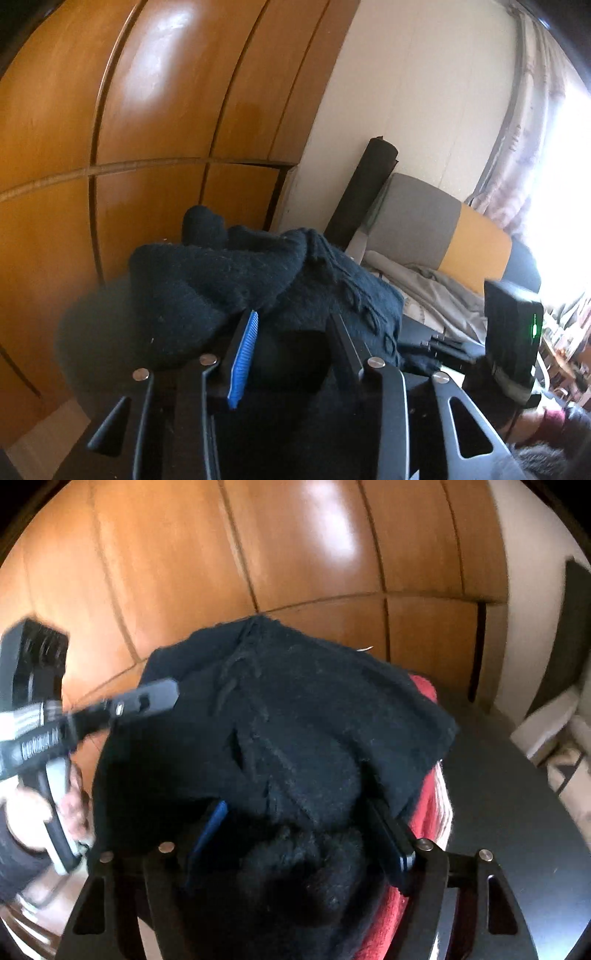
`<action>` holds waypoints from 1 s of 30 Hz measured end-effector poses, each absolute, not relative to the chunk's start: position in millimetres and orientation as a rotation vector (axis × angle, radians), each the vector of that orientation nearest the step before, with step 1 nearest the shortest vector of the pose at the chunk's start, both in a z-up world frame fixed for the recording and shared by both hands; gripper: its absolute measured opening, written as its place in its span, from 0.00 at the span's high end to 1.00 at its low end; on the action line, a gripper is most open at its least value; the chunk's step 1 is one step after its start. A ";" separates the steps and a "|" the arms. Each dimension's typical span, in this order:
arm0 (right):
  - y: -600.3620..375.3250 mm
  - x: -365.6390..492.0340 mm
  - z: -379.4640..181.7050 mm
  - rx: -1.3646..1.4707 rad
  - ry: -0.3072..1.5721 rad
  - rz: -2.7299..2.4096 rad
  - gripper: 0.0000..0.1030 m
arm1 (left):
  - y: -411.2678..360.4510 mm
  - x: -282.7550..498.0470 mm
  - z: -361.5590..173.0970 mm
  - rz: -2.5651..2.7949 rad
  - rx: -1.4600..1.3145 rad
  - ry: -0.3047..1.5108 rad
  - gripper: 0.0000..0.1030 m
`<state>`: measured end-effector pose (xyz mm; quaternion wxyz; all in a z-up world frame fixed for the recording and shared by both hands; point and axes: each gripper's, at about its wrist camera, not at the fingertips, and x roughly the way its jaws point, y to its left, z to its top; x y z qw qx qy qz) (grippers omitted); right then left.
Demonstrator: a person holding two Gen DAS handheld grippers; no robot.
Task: Fold clothes
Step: 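Carry the folded sweater with both grippers onto the red clothes stack, then open both grippers and release the sweater on the stack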
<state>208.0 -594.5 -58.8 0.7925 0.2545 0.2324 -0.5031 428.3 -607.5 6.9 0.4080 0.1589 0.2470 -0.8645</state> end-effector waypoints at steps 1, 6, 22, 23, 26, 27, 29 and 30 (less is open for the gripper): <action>-595.4 209.6 -58.9 0.548 0.502 -1.093 0.27 | -604.2 425.5 7.4 -2.171 0.407 0.606 0.62; -597.2 219.4 -51.7 0.590 0.517 -1.166 0.22 | -592.9 417.2 17.7 -2.133 0.403 0.546 0.52; -482.4 245.6 40.6 0.659 0.475 -1.489 0.00 | -486.9 441.6 75.0 -1.692 0.348 0.543 0.33; -463.7 251.1 45.6 0.622 0.501 -1.516 0.00 | -480.2 444.5 79.2 -1.701 0.337 0.558 0.34; -442.9 265.5 58.1 0.503 0.543 -1.615 0.00 | -459.1 451.7 92.1 -1.729 0.319 0.491 0.47; -436.7 270.3 62.7 0.478 0.544 -1.629 0.00 | -453.8 454.0 96.6 -1.752 0.321 0.465 0.49; -431.0 277.1 69.0 0.437 0.544 -1.657 0.00 | -443.3 458.7 105.6 -1.799 0.325 0.412 0.59; -430.4 278.8 70.9 0.432 0.539 -1.661 0.00 | -441.4 462.4 108.0 -1.843 0.317 0.428 0.59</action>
